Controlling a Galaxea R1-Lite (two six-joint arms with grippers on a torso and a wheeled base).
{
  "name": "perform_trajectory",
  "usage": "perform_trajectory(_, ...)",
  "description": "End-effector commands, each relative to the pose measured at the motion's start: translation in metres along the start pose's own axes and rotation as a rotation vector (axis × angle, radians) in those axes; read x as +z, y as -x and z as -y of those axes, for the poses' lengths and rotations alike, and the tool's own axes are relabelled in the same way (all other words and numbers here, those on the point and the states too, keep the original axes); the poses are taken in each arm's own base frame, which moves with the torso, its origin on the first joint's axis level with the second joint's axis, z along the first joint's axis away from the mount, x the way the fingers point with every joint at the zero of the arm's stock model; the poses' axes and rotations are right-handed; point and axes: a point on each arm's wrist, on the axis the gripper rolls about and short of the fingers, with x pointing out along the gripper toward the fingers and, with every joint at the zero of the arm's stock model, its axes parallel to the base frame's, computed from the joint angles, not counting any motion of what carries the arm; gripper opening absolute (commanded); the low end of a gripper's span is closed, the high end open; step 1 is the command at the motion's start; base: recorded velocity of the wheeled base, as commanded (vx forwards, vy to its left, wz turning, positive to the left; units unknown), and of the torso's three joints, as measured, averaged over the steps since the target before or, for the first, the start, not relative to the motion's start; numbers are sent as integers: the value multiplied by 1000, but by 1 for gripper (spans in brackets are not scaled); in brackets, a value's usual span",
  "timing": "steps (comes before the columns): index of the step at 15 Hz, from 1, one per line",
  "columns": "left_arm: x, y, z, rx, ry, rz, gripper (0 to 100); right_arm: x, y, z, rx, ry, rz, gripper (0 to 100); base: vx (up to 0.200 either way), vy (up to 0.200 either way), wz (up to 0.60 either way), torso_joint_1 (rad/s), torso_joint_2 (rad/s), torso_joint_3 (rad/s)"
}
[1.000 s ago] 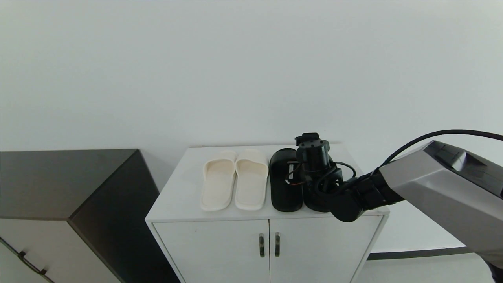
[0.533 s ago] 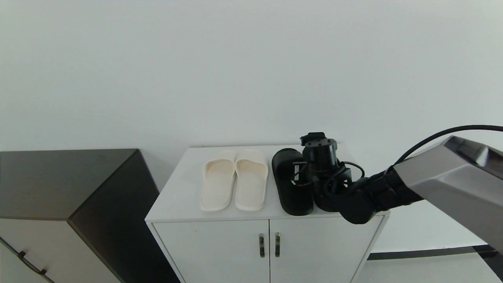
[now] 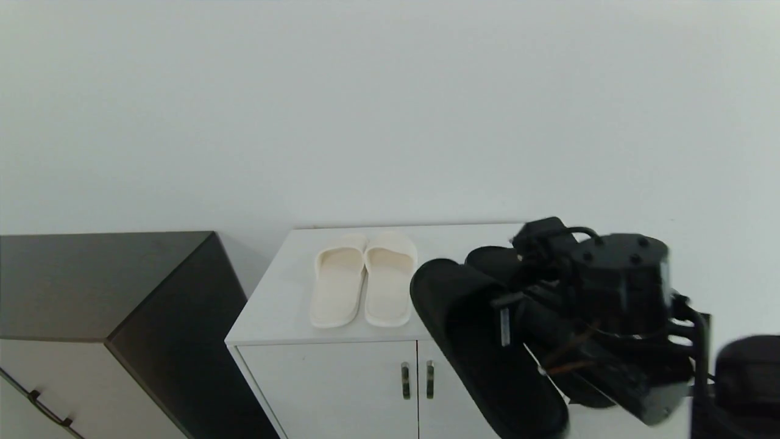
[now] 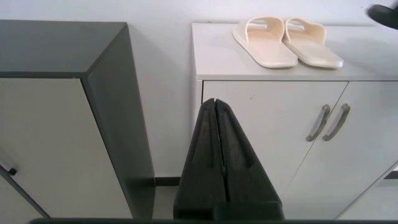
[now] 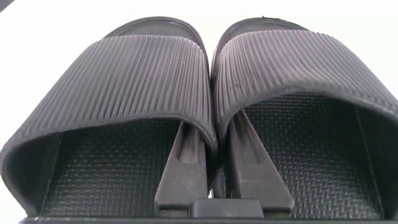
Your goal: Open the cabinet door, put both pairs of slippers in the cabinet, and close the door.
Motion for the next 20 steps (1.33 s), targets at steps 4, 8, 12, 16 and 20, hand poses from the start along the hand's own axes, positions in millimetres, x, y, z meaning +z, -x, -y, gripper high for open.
perform_trajectory(4, 0, 0, 0, 2, -25, 0, 0, -25, 58, 3, 214, 38, -54, 0, 0, 0, 0, 0, 0, 0)
perform_trajectory(8, 0, 0, 0, -4, -18, 0, 0, -40, 53, 1, 282, 11, -115, 0, 0, 0, 0, 0, 0, 0)
perform_trajectory(12, 0, 0, 0, -4, -13, 0, 0, -39, 54, 1, 307, 9, -116, 0, -150, 0, 0, 9, 2, 2)
perform_trajectory(16, 0, 0, 0, -2, -13, 0, 0, -35, 64, 5, 336, -2, -88, 0, -200, 0, 0, -2, 0, 2)
perform_trajectory(20, 0, 0, 0, 4, -1, 1, 0, -39, 60, 13, 320, 11, -105, 0, 0, 0, 0, 0, 0, 0)
